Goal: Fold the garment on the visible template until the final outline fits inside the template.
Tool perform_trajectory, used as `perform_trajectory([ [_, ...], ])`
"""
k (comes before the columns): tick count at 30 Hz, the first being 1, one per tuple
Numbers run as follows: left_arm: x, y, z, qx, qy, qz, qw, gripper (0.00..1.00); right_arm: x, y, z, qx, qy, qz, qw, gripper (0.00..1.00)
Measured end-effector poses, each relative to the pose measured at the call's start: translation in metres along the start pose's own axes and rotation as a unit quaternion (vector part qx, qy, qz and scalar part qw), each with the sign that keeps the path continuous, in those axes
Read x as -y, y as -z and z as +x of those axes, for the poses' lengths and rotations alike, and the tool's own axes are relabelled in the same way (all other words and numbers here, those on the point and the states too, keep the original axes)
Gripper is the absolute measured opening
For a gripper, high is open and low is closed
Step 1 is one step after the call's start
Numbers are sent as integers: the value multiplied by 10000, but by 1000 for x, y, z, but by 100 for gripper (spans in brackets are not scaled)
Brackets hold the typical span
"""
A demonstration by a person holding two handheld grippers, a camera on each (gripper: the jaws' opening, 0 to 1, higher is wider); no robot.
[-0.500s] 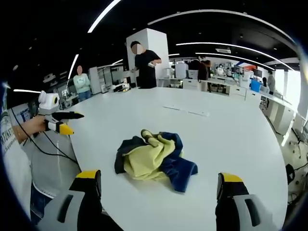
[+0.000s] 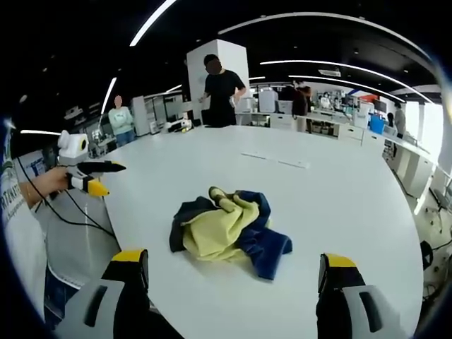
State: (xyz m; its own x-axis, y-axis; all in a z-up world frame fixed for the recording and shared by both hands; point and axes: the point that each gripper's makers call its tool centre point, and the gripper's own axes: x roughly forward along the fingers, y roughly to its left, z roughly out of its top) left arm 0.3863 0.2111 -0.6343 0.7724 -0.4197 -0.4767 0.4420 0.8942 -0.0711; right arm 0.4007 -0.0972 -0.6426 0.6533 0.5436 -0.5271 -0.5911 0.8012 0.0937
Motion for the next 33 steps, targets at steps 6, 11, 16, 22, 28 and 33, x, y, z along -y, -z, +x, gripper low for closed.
perform_trajectory([
  [6,2,0,1,-22,45,25,10000,96,0,2,1,-31,-22,-21,10000,99],
  [11,2,0,1,-41,58,27,10000,95,3,4,2,-42,-32,-24,10000,99],
  [16,4,-1,1,-41,78,58,9999,94,5,5,3,-29,-35,-22,10000,99],
  [22,4,-3,3,-40,107,58,9999,92,8,3,6,19,-82,10,10000,99],
  [28,7,-9,8,27,229,69,9997,91,8,-7,10,66,-143,-16,9999,99],
  [33,7,-9,18,-39,378,143,9992,88,9,-13,19,48,-174,-147,9997,99],
])
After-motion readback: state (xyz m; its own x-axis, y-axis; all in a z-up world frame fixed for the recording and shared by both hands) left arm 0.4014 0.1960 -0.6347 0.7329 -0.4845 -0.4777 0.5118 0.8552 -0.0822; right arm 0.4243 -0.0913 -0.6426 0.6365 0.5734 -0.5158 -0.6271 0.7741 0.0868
